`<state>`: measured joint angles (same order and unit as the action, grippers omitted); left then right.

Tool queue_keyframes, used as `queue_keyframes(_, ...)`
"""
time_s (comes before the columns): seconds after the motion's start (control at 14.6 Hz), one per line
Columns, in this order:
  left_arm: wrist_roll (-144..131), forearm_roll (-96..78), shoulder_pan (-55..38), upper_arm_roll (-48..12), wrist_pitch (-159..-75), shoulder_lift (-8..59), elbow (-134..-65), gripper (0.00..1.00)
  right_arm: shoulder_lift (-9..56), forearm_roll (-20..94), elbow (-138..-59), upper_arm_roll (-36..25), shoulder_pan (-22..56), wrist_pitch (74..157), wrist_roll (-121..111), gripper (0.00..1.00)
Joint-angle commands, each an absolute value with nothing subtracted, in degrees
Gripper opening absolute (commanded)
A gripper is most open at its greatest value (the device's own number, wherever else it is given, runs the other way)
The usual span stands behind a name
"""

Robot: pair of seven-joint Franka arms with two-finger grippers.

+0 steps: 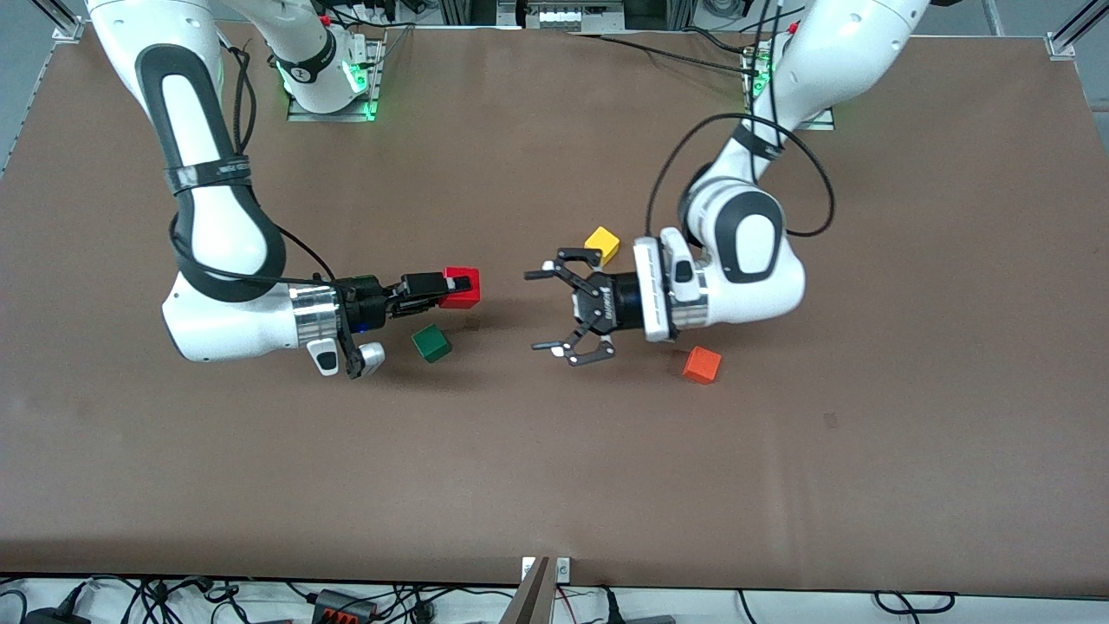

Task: Pass red block to right arm, stack on blue
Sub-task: 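Open the left gripper and withdraw it from the red cube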

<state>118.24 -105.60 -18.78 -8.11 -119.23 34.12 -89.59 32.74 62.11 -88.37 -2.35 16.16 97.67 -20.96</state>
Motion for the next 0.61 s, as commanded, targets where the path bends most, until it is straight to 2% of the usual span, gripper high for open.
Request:
queue_keyframes(0.0, 112.4, -96.2, -14.9, -8.1, -114.3, 32.5, -90.4, 1.00, 32.6, 52.7, -87.6, -3.0, 16.0, 98.3, -20.1, 0.00)
queue_keyframes(0.27, 106.6, -79.2, -7.0, -7.8, -106.5, 32.4, -89.8, 1.00, 32.5, 35.5, -87.7, -5.1, 15.4, 99.1, -19.3, 0.00)
queue_keyframes(0.55, 95.1, -58.8, -1.7, -7.9, -104.9, 32.9, -88.9, 1.00, 31.8, 20.7, -88.0, -9.6, 15.9, 98.8, -19.0, 0.00)
